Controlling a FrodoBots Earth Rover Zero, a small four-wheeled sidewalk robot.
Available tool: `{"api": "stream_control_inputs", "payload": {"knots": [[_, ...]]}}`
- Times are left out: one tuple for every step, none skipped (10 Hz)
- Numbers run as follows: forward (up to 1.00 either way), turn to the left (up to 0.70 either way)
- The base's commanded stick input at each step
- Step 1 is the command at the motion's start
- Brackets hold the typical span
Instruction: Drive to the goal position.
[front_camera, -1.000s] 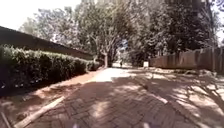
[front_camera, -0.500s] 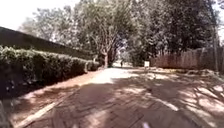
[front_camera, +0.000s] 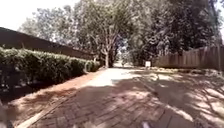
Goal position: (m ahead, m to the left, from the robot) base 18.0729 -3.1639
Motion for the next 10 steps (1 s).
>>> {"api": "stream_control_inputs", "payload": {"knots": [[0.7, 0.0], [0.7, 0.0], [0.7, 0.0], [0.7, 0.0], [0.7, 0.0], [0.7, 0.0], [0.7, 0.0], [0.7, 0.0], [0.7, 0.0], [0.7, 0.0]]}}
